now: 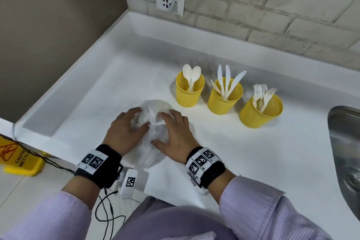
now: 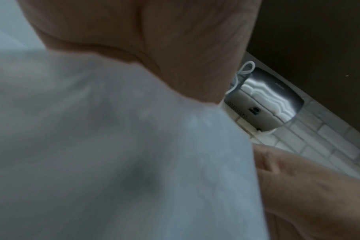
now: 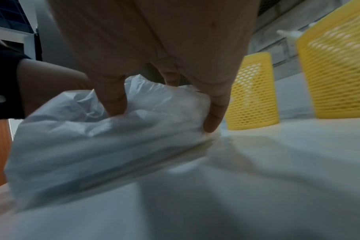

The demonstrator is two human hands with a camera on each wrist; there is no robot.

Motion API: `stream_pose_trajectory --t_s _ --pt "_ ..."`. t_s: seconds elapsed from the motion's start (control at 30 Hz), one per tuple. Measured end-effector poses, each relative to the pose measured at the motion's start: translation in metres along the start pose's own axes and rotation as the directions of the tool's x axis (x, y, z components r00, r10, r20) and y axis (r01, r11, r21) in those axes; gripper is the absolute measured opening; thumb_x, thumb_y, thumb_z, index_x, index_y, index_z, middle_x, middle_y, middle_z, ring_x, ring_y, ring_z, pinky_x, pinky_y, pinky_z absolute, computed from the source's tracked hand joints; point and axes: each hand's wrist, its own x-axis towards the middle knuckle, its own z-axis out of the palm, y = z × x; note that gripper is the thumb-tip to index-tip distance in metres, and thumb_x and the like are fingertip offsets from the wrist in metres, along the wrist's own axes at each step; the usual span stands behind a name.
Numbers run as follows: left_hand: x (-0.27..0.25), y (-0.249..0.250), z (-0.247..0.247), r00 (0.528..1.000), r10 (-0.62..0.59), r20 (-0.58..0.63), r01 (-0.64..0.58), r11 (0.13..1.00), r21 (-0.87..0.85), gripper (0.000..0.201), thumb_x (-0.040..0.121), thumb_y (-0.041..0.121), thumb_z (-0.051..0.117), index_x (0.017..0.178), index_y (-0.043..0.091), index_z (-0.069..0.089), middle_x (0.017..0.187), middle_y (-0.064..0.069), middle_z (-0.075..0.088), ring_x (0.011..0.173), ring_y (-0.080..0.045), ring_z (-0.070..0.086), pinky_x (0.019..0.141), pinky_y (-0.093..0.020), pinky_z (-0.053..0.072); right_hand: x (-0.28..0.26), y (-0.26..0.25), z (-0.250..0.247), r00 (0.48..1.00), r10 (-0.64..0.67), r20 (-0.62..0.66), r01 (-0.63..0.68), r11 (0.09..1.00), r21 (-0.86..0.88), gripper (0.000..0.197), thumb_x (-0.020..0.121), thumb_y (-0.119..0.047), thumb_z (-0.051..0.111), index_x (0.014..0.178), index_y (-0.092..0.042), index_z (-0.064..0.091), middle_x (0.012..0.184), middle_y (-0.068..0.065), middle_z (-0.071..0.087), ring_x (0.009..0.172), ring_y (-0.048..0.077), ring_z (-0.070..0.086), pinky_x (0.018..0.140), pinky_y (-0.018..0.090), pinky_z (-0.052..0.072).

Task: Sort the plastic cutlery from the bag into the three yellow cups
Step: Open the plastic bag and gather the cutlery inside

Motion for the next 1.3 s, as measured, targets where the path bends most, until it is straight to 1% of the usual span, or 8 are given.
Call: stream_pose_trajectory --t_s 0.1,0.2,0.3,0.4,0.5,0.63,1.03,1.3 --pt "-0.012 0.016 0.018 0.999 0.042 0.031 -0.042 0.999 0.013 0.054 0.087 0.044 0.072 0.136 0.035 0.052 0.110 0.000 0.060 0.106 -0.027 0.062 0.087 -0.033 0.045 -0.029 0.016 -0.013 0.999 0.033 -0.005 -0.033 0.999 0.002 0.082 0.079 -0.039 0.077 0.149 -0.026 0.036 0.155 0.009 0.026 0.138 0.033 0.027 0.113 0.036 0.026" --pt "-0.024 0.034 0.038 0.993 0.090 0.070 -0.091 0.996 0.001 0.053 0.085 0.046 0.074 0.133 0.036 0.054 0.109 0.000 0.061 0.106 -0.026 0.062 0.088 -0.033 0.046 -0.063 0.031 -0.027 0.997 0.071 -0.034 -0.071 0.997 0.008 0.084 0.080 -0.037 0.078 0.151 -0.023 0.038 0.157 0.010 0.026 0.142 0.032 0.025 0.116 0.036 0.023" --pt "-0.037 0.057 0.059 0.982 0.142 0.125 -0.142 0.990 -0.013 0.056 0.080 0.057 0.067 0.131 0.040 0.052 0.110 0.003 0.063 0.109 -0.022 0.060 0.092 -0.035 0.048 -0.097 0.047 -0.042 0.991 0.110 -0.072 -0.108 0.994 0.022 0.083 0.079 -0.035 0.079 0.151 -0.022 0.040 0.157 0.011 0.027 0.145 0.029 0.023 0.118 0.036 0.022" --pt "-0.046 0.077 0.082 0.972 0.167 0.164 -0.164 0.986 -0.032 0.050 0.084 0.050 0.072 0.129 0.040 0.053 0.110 0.006 0.062 0.111 -0.019 0.060 0.090 -0.031 0.046 -0.126 0.064 -0.056 0.984 0.142 -0.108 -0.139 0.990 0.031 0.082 0.078 -0.035 0.079 0.149 -0.023 0.041 0.157 0.010 0.029 0.146 0.025 0.022 0.118 0.034 0.021" --pt "-0.055 0.094 0.102 0.960 0.198 0.199 -0.192 0.980 -0.049 0.047 0.084 0.049 0.072 0.127 0.042 0.054 0.115 0.004 0.063 0.110 -0.017 0.061 0.091 -0.030 0.046 -0.150 0.083 -0.069 0.976 0.176 -0.128 -0.170 0.984 0.054 0.082 0.077 -0.037 0.080 0.149 -0.025 0.042 0.158 0.007 0.028 0.146 0.023 0.021 0.119 0.038 0.024" --pt "-0.066 0.114 0.126 0.954 0.204 0.220 -0.191 0.979 -0.076 0.046 0.084 0.048 0.073 0.125 0.041 0.054 0.113 0.002 0.062 0.105 -0.016 0.060 0.086 -0.029 0.044 -0.172 0.106 -0.091 0.976 0.181 -0.121 -0.178 0.983 0.034 0.081 0.077 -0.035 0.083 0.148 -0.027 0.044 0.159 0.006 0.029 0.145 0.026 0.028 0.118 0.037 0.026" --pt "-0.087 0.137 0.153 0.954 0.187 0.234 -0.170 0.981 -0.090 0.053 0.086 0.048 0.072 0.131 0.032 0.049 0.120 0.001 0.059 0.101 -0.014 0.053 0.086 -0.030 0.042 -0.169 0.149 -0.134 0.986 0.164 -0.002 -0.164 0.986 0.025 0.085 0.068 -0.041 0.090 0.143 -0.030 0.050 0.155 0.001 0.037 0.143 0.024 0.036 0.118 0.042 0.034" --pt "-0.094 0.137 0.150 0.965 0.170 0.202 -0.155 0.984 -0.088 0.053 0.087 0.041 0.074 0.130 0.024 0.050 0.117 -0.001 0.062 0.107 -0.020 0.056 0.086 -0.032 0.045 -0.155 0.149 -0.143 0.991 0.131 0.032 -0.132 0.991 0.027 0.083 0.068 -0.029 0.093 0.142 -0.022 0.055 0.151 0.002 0.043 0.138 0.020 0.041 0.114 0.024 0.029"
